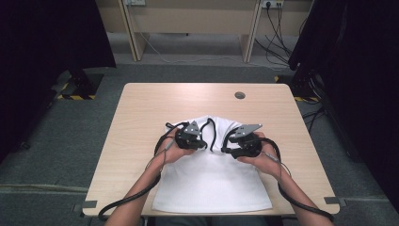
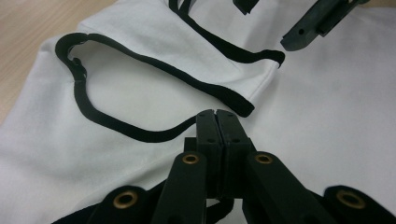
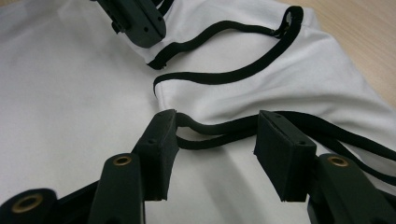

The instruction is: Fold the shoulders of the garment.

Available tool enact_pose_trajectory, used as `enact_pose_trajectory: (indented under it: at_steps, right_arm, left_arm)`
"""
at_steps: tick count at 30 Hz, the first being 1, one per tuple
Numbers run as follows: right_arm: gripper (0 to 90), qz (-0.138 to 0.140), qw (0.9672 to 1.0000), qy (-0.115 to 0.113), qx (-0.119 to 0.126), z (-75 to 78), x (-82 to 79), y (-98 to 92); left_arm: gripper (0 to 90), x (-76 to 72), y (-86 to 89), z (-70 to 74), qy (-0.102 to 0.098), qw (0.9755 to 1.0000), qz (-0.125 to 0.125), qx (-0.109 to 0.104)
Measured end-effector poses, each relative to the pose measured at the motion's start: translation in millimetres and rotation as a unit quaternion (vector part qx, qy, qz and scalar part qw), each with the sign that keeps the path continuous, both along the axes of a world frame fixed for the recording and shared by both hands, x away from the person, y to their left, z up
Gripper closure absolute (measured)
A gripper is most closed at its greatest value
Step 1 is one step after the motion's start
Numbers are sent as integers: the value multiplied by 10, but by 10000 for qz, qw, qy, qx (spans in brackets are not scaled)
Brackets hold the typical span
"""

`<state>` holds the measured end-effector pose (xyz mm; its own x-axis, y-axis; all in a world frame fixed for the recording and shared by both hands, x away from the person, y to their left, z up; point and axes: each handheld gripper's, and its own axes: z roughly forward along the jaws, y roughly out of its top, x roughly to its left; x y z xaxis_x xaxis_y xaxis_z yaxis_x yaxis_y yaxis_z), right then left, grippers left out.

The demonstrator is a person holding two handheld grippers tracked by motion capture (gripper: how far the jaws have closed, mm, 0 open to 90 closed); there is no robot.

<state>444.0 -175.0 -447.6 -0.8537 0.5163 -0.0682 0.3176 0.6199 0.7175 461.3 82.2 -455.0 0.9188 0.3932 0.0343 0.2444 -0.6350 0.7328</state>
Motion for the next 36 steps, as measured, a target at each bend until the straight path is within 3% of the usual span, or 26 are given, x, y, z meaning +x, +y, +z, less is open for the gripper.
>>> enact_pose_trajectory:
  at_steps: [6,8,12,16,18,21,25,29,30,31,32,33,34,35,36]
  right_arm:
    - [475,-31,10000,17,-26,-6,-2,-15]
    - [466,-2,10000,32,-38,-13,-9,-5]
    - [449,76,10000,33,-26,-14,-27,28]
    - [445,128,9999,36,24,-10,-27,76]
    - [453,155,9999,38,25,-13,-29,91]
    - [565,287,9995,64,-103,-70,-39,165]
    - [697,372,9988,91,-294,-143,-49,217]
    - [692,343,9990,120,-277,-156,-45,209]
    - [692,343,9990,120,-277,-156,-45,209]
    - [631,300,9993,110,-205,-141,-50,190]
    - [631,300,9993,110,-205,-141,-50,190]
    - [631,210,9998,23,-52,-98,-57,147]
    - [536,210,9998,23,-52,-98,-57,147]
    - [536,210,9998,23,-52,-98,-57,147]
    - [536,26,9998,-16,201,-30,-67,49]
  left_arm:
    - [862,-2,-36,-43,41,10000,-66,45]
    - [817,-14,-26,-31,56,10000,-42,-61]
    - [690,-48,27,38,-43,9999,-63,-65]
    - [628,-82,75,60,-42,9999,-117,85]
    - [633,-83,93,38,-9,9997,-141,196]
    - [666,-73,103,-38,91,9995,-116,280]
    - [777,-59,67,-80,168,9993,-170,285]
    - [803,-38,23,-80,181,9996,-143,180]
    - [775,-38,23,-80,181,9996,-143,180]
    - [775,-63,20,-45,154,9998,-107,24]
    - [668,-63,20,-45,154,9998,-107,24]
    - [668,-63,20,-45,154,9998,-107,24]
    - [668,-117,73,16,8,9998,42,-214]
    - [485,-117,73,16,8,9998,42,-214]
    - [485,-117,73,16,8,9998,42,-214]
